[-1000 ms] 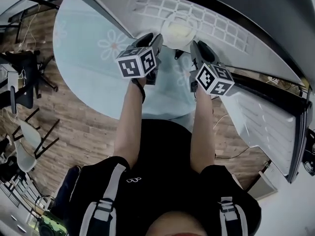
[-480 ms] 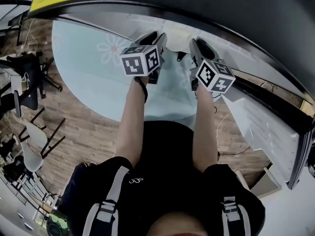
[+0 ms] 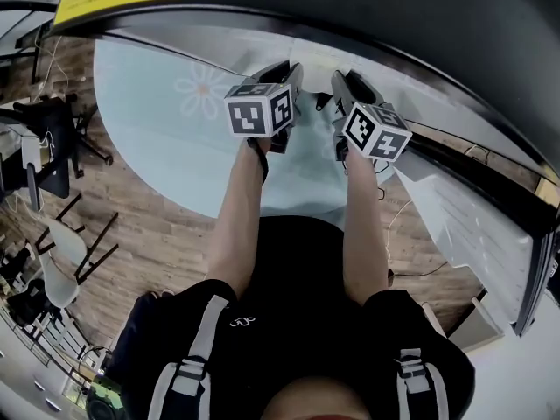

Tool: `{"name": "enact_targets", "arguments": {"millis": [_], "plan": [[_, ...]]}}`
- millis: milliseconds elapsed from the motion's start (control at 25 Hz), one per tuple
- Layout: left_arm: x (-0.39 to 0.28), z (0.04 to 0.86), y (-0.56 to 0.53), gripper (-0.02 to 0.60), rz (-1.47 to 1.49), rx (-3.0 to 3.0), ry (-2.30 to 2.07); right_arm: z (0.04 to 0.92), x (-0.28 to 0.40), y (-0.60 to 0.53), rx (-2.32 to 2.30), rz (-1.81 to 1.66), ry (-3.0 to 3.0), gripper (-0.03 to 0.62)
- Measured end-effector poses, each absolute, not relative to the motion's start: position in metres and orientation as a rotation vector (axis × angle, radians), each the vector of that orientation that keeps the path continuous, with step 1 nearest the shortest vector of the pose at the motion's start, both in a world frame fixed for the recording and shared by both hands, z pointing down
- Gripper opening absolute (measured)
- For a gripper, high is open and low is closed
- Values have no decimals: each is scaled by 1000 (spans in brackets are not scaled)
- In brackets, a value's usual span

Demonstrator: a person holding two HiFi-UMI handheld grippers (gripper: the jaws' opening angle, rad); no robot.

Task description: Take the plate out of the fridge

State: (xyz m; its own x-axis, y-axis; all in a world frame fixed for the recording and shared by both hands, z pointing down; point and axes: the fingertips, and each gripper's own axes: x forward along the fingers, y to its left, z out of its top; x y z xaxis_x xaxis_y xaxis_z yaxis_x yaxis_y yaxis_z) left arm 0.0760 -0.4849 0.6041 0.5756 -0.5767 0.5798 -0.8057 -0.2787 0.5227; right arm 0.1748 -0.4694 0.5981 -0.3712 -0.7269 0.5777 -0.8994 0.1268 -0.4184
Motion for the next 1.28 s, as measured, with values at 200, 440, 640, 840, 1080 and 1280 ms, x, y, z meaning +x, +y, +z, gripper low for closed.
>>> {"name": "enact_targets", "arguments": {"millis": [200,440,640,840,1080,1280], "plan": [[79,601,-476,72,243,1940,-1082,598,179,-467,1671,1189,-2176,97],[87,592,-455,72,213,1941,-1090,589,189,-449,1693,1229,-2201,87],[81,565,-435,72,195,1975,-1096,564,184,-429,1700,1193,-2218,84],[52,547,-437,74,156,2019,-1122,541,155,-432,1702,1129,-2286,84],[51,530,-428,75,129,2061,-1122,521,150,-422,1718,1112,-2349,81],[62,514,-403,77,128,2081,-1129,503,161,-399,1767,1102,-2380,71]]}}
